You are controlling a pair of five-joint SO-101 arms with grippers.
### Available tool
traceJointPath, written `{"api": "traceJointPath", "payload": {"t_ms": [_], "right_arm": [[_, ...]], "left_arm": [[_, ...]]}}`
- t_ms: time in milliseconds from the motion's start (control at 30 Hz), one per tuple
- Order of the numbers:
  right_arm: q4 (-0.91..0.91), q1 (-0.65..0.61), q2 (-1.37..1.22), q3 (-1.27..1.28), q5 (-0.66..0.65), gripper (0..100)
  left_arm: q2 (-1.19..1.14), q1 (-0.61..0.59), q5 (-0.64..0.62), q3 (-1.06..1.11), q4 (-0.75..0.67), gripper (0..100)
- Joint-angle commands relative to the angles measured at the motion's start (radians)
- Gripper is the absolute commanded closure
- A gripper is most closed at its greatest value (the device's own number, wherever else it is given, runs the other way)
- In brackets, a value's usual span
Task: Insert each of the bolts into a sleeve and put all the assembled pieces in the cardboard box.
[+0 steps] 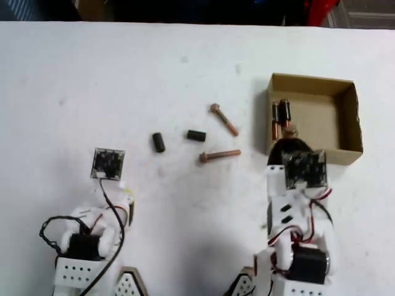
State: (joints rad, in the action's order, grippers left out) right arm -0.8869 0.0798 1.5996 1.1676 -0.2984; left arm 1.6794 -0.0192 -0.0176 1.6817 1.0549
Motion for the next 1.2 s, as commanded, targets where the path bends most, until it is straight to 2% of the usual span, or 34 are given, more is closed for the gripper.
{"api": "traceJointPath", "payload": {"t_ms": [0, 367, 833, 1167], "right_arm": [[0.010, 0.031, -0.194, -0.160, -0.014, 98.2], [0.274, 0.143, -0.865, -0.359, -0.014, 97.8], [0.275, 0.168, -1.698, -0.977, -0.014, 97.8], [0.275, 0.162, -2.005, -1.270, -0.014, 97.8]], "left_arm": [[0.012, -0.012, 0.012, -0.005, -0.021, 98], [0.012, -0.008, 0.014, 0.018, -0.020, 98], [0.012, -0.007, 0.014, 0.018, -0.021, 98], [0.012, -0.007, 0.014, 0.018, -0.028, 98]]}}
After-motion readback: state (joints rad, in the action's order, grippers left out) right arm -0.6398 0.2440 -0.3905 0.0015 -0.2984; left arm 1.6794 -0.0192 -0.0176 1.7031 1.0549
